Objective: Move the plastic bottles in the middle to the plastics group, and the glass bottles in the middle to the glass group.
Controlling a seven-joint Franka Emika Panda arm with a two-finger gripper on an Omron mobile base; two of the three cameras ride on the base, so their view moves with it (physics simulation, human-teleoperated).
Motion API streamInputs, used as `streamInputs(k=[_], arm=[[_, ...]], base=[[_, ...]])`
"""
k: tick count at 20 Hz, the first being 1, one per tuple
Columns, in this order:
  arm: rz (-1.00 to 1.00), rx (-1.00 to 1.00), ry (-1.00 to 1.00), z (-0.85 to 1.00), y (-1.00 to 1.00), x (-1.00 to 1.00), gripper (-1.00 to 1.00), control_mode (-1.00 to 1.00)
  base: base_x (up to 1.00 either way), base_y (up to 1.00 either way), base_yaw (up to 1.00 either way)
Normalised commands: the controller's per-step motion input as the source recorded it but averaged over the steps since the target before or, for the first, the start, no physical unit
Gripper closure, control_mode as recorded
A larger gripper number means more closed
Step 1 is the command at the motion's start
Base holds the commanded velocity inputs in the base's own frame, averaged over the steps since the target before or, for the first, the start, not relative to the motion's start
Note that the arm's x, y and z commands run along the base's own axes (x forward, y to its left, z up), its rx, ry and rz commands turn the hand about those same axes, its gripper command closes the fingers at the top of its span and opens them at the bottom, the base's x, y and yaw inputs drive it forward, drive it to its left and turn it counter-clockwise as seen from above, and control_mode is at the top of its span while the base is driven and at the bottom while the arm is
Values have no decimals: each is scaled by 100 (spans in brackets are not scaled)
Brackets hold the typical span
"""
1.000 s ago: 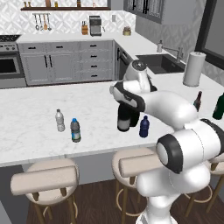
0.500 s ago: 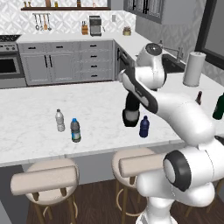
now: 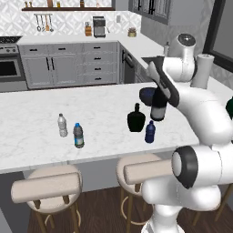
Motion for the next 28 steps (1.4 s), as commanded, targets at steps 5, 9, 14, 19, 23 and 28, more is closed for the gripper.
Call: streamInputs(k=[5, 9, 14, 19, 23, 28], arm=[[-13, 0, 0, 1, -100, -2, 100, -100], [-14, 0, 0, 0, -100, -1, 100, -100], [-16, 0, 0, 0, -100, -1, 100, -100], [-18, 0, 0, 0, -100, 0, 100, -100], [-16, 0, 0, 0, -86, -8, 100, -100], [-11, 1, 0, -5, -56, -28, 100, -100]], base=[[0, 0, 0], [0, 0, 0], [0, 0, 0], [0, 0, 0], [0, 0, 0], [0, 0, 0]])
